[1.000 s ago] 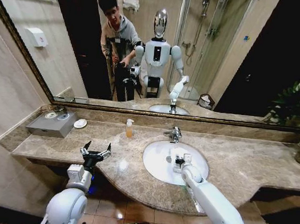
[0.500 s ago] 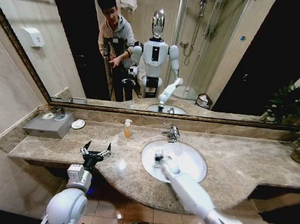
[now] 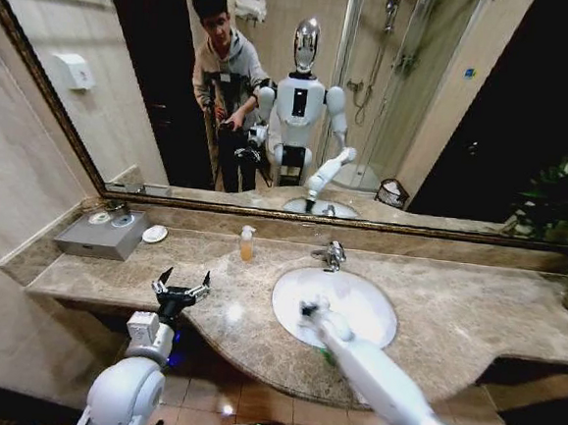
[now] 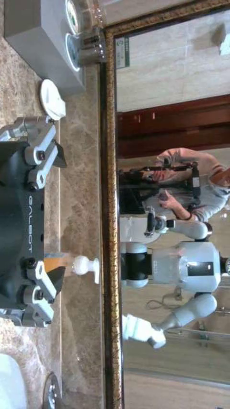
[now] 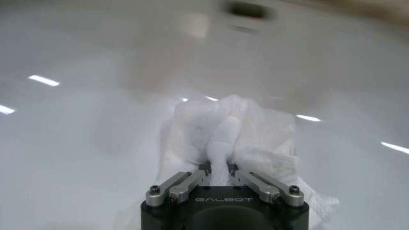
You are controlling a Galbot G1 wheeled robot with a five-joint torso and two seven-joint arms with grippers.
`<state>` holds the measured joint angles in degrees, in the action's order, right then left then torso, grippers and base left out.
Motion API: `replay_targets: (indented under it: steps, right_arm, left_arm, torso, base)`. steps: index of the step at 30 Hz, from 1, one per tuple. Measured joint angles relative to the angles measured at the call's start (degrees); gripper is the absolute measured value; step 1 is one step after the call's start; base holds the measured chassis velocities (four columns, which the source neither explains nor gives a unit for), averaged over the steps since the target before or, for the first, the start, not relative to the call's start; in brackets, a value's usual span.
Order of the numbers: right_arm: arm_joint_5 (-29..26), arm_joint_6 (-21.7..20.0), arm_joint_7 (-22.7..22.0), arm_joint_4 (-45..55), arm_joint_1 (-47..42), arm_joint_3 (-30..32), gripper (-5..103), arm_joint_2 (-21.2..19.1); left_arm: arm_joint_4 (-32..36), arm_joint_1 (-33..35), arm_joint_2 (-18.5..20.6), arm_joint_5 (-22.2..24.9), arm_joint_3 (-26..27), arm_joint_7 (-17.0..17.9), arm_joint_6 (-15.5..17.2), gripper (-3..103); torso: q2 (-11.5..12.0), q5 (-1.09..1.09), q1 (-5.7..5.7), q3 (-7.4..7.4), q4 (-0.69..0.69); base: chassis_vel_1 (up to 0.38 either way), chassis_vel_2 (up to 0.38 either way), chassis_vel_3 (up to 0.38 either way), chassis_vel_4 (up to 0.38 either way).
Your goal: Pick up the towel from the sink counter and wipe the mirror surface.
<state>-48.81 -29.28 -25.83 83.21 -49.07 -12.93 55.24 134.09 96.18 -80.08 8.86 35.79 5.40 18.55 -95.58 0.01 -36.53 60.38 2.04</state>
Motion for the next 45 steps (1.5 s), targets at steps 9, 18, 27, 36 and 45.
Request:
replay_targets:
  steps: [9,18,27,36,45]
  right_arm:
    - [5.15,1.08,-2.95,-2.67,1.63,0.25,8,-4.56]
    - [3.51,2.36,-2.94,-6.03,5.11,-2.06,8,8.9]
    - [-3.01,6.87,-3.02,-5.78,8.9,-5.7,8,19.89]
    - [2.37,2.88,-3.68,-4.43,3.81,-1.32,8,4.95]
    - [10.5,3.67,-3.49,-6.32,0.94,3.56,8,-2.22]
  left_arm:
    - [0.0,0.0,0.0,0.0,0.01,0.01,0.0,100]
    - [0.0,0.0,0.0,0.0,0.0,0.0,0.0,100]
    - [0.0,-0.01,0.0,0.0,-0.01,0.0,0.0,100]
    - [0.0,0.0,0.0,0.0,0.0,0.01,0.0,100]
    - [0.0,0.01,0.0,0.0,0.0,0.01,0.0,100]
  torso:
    - [0.0,0.0,0.01,0.0,0.02]
    - [0.0,0.01,0.01,0.0,0.03]
    - [0.0,-0.06,0.01,-0.01,-0.05]
    - [0.0,0.01,0.0,0.0,0.0]
    - [-0.03,0.02,0.04,-0.04,0.09]
  base:
    - [0.0,0.0,0.0,0.0]
    - [0.0,0.0,0.0,0.0]
    - [-0.012,-0.011,-0.007,-0.005]
    - [0.01,0.023,0.01,0.001]
    - [0.0,0.0,0.0,0.0]
